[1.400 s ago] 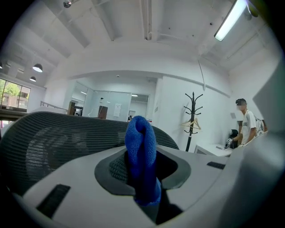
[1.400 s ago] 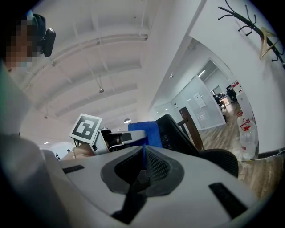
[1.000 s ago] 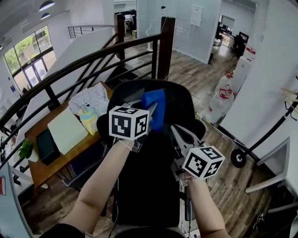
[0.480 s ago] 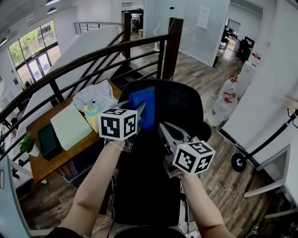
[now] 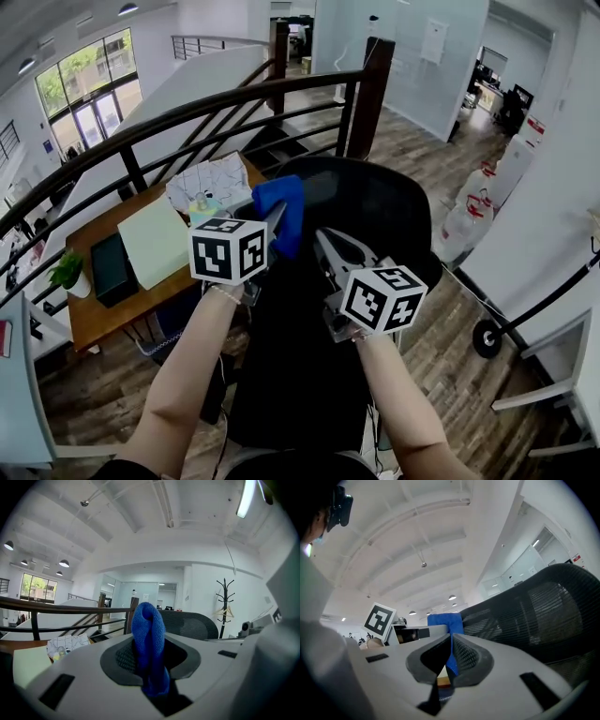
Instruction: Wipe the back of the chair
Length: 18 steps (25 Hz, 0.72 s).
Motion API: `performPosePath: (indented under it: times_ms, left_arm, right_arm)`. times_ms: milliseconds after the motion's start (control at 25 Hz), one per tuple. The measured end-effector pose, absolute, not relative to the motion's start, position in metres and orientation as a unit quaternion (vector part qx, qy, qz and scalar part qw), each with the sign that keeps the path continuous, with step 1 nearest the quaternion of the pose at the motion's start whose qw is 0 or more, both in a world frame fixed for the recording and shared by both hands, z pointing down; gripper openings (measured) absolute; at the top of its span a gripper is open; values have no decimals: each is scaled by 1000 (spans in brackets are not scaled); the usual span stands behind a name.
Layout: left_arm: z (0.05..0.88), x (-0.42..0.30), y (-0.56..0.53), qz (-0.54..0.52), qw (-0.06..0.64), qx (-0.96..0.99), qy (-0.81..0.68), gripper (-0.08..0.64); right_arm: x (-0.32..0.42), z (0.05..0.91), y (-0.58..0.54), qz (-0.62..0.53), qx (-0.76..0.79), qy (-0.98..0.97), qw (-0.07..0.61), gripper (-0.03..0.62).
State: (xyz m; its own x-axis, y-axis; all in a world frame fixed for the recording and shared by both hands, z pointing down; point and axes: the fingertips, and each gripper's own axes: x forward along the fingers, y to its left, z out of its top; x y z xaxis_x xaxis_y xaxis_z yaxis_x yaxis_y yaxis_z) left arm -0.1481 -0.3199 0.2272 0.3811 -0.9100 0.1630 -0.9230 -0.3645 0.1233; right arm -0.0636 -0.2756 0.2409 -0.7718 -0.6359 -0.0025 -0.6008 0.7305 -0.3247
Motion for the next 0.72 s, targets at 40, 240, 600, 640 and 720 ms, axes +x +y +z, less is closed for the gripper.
performPosePath:
  times_ms: [40, 240, 600, 640, 720]
  left_arm:
    - [228, -153, -318, 33, 98, 823, -559, 103]
    - [231, -174, -308, 33, 99, 814, -571, 103]
    - [220, -161, -278, -44, 116, 838, -532, 103]
    - [220, -155, -274, -46, 111, 843, -524, 103]
    - [222, -141, -267, -43, 99, 854, -509, 103]
  right_arm:
    - [-68, 241, -275, -157, -329, 930, 58, 32]
    - [-87, 245, -271, -169, -313, 933, 55, 32]
    - [-68, 253, -260, -188, -330, 922, 72, 32]
    - [-62, 255, -259, -188, -335, 920, 73, 32]
    - [-50, 258, -258, -187, -346, 916, 72, 32]
